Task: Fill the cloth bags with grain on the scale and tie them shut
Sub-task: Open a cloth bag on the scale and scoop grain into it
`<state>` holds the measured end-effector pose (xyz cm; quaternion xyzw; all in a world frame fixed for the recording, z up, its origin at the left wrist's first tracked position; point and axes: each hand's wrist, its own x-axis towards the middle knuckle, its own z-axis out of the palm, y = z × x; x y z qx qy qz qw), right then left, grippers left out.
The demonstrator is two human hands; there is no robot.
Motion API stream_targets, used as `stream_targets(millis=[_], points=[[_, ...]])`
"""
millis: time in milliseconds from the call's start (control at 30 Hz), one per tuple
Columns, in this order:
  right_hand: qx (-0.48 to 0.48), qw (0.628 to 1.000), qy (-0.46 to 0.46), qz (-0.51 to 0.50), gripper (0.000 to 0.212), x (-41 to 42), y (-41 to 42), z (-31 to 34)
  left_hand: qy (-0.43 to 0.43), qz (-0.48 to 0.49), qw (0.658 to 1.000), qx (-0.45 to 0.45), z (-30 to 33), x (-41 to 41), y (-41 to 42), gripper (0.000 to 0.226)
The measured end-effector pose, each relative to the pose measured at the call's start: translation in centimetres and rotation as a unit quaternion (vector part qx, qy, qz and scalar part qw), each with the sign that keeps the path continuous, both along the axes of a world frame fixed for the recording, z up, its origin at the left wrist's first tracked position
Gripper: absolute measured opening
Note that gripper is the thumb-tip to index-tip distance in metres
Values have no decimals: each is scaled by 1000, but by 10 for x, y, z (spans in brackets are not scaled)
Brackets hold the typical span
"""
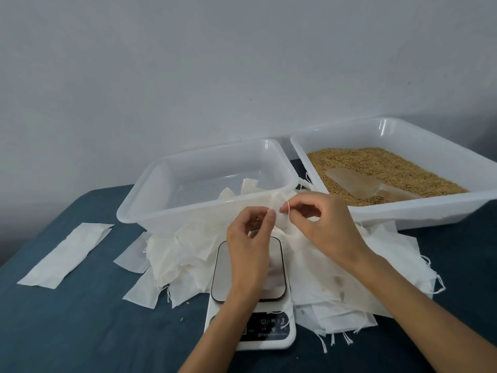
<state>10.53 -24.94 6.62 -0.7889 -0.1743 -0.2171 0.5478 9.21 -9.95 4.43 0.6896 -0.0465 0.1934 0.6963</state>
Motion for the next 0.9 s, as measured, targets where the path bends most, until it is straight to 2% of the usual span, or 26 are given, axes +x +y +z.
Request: stream_targets(millis=[133, 333, 467, 533, 667, 800, 900], points=[[-15, 1000, 11, 14, 9, -2, 0, 4, 7, 15, 999, -32, 0, -9, -13, 13], [-38, 999, 24, 17, 14, 1, -2, 2, 19, 14, 999, -36, -5, -14, -22, 9], [-72, 995, -54, -39, 5, 2, -2, 3, 25, 38, 999, -26, -6, -11, -16, 10], [-64, 992, -101, -32, 2, -1, -1, 4, 24, 47, 998, -23, -7, -10, -13, 10], [-81, 993, -78, 29, 7, -3, 2, 1, 19, 44, 999, -13, -7, -10, -14, 11], [-143, 987, -67, 12, 28, -1, 1, -5, 15, 46, 999, -22, -9, -9, -14, 10], [-137, 985, -101, -1, 29, 0, 0, -2, 16, 48, 998, -21, -10, -8, -16, 11]])
